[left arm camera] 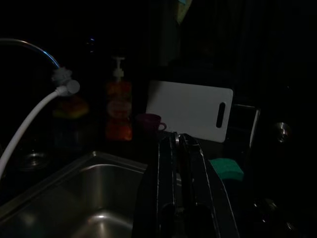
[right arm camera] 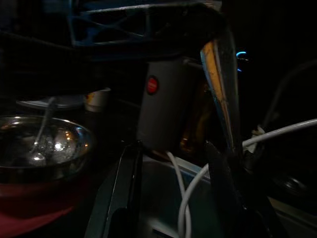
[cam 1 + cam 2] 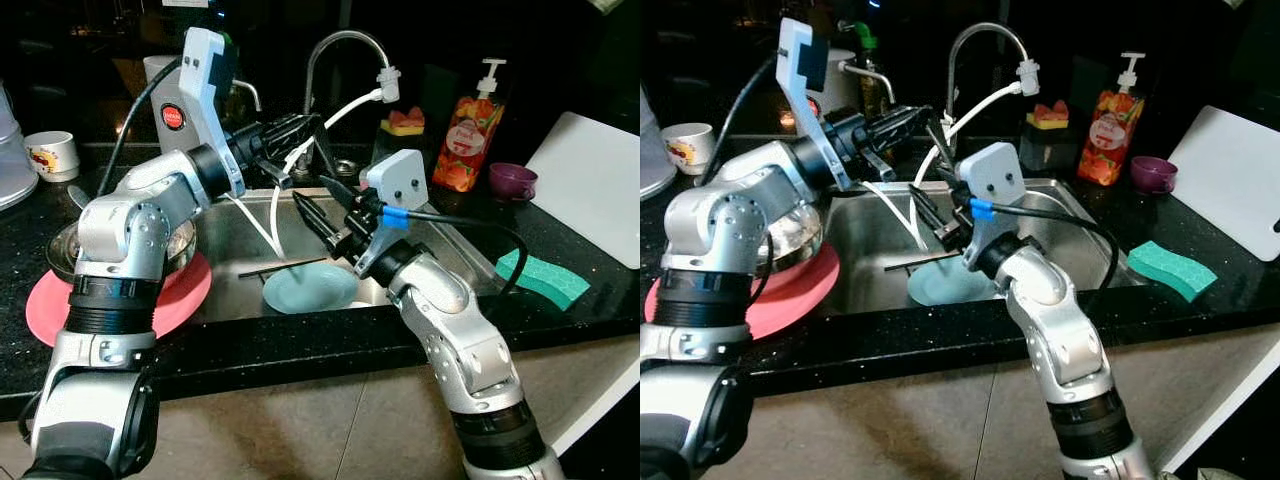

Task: Kitchen organization

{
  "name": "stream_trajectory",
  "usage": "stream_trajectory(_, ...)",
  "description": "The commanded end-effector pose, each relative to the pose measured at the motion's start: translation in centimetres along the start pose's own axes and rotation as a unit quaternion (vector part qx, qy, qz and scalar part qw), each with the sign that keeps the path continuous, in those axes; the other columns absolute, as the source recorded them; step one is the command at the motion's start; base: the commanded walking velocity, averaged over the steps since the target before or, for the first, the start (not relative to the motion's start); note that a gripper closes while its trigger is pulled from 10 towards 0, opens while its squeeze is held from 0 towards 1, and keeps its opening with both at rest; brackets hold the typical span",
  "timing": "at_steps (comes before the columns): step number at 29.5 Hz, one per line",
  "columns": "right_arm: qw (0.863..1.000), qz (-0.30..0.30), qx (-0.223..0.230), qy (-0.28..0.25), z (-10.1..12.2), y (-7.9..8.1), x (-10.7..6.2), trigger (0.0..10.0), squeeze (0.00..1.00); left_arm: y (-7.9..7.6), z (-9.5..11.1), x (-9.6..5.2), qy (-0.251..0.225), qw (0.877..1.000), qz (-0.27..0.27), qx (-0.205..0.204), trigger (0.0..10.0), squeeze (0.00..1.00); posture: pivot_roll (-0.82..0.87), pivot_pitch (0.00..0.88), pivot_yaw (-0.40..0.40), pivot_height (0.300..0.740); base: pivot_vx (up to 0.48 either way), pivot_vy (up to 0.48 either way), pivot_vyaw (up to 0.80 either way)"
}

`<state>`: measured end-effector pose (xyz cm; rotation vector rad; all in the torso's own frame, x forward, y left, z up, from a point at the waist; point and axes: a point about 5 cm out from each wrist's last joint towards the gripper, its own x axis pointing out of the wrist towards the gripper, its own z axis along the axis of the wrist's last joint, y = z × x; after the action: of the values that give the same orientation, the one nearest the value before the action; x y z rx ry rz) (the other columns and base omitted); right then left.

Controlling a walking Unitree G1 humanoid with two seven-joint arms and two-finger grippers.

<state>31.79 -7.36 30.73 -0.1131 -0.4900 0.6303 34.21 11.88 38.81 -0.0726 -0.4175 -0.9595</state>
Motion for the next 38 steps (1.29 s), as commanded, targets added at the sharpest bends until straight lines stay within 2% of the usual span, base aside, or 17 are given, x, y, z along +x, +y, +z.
stream_trajectory(1, 1.0, -0.02, -0.004, -0.007, 0.3, -0.7, 0.1, 10.0, 0.0, -0.3, 0.0, -0.1, 0.003, 1.0, -0.009, 0.013, 10.0, 0.0, 0.02, 0.066, -0.044, 0.74, 0.0, 0.0, 0.0)
stream_trajectory(5, 1.0, -0.029, -0.002, -0.008, 0.4, -1.0, 0.1, 10.0, 0.0, -0.5, -0.9, -0.2, 0.015, 1.0, -0.008, 0.018, 10.0, 0.0, 0.02, 0.068, -0.048, 0.74, 0.0, 0.0, 0.0)
stream_trajectory(8, 1.0, -0.015, 0.007, -0.024, 0.9, -0.5, 0.0, 10.0, 0.0, 0.3, -2.1, -0.2, 0.046, 0.998, 0.034, 0.04, 10.0, 0.0, 0.02, 0.068, -0.048, 0.74, 0.0, 0.0, 0.0)
stream_trajectory(11, 0.999, -0.007, 0.011, -0.034, 1.3, -0.2, 0.0, 10.0, 0.0, 0.9, -2.7, -0.2, 0.059, 0.996, 0.06, 0.043, 10.0, 0.0, 0.02, 0.072, -0.049, 0.74, 0.0, 0.0, 0.0)
stream_trajectory(14, 0.999, -0.002, 0.014, -0.039, 1.5, 0.0, 0.0, 10.0, 0.0, 1.4, -3.0, -0.3, 0.062, 0.994, 0.078, 0.045, 10.0, 0.0, 0.02, 0.072, -0.049, 0.74, 0.0, 0.0, 0.0)
stream_trajectory(16, 0.999, 0.012, 0.019, -0.043, 1.6, 0.4, -0.2, 10.0, 0.0, 2.2, -3.1, -0.4, 0.058, 0.99, 0.118, 0.048, 10.0, 0.0, 0.02, 0.074, -0.049, 0.74, 0.0, 0.0, 0.0)
stream_trajectory(23, 0.999, 0.016, 0.017, -0.027, 0.8, 0.6, -0.4, 10.0, 0.0, 1.8, -2.5, -0.5, 0.045, 0.994, 0.096, 0.038, 10.0, 0.0, 0.02, 0.074, -0.05, 0.74, 0.0, 0.0, 0.0)
stream_trajectory(26, 1.0, 0.007, -0.002, -0.008, 0.2, 0.5, -0.3, 10.0, 0.0, 1.5, -2.3, -0.5, 0.042, 0.995, 0.082, 0.037, 10.0, 0.0, 0.02, 0.074, -0.05, 0.74, 0.0, 0.0, 0.0)
stream_trajectory(29, 0.999, -0.018, -0.033, 0.028, -1.1, -0.1, -0.1, 10.0, 0.0, 0.7, -2.0, -0.4, 0.035, 0.998, 0.049, 0.037, 10.0, 0.0, 0.02, 0.074, -0.051, 0.74, 0.0, 0.0, 0.0)
stream_trajectory(32, 0.995, -0.068, -0.055, 0.043, -1.6, -1.2, 0.0, 10.0, 0.0, -0.2, -1.9, -0.4, 0.035, 0.998, 0.015, 0.041, 10.0, 0.0, 0.03, 0.074, -0.052, 0.74, 0.0, 0.0, 0.0)
stream_trajectory(38, 0.99, -0.107, -0.083, 0.044, -1.5, -2.2, 0.0, 10.0, 0.0, -0.4, -1.9, -0.5, 0.038, 0.998, 0.006, 0.042, 10.0, 0.0, 0.03, 0.074, -0.052, 0.74, 0.0, 0.0, 0.0)
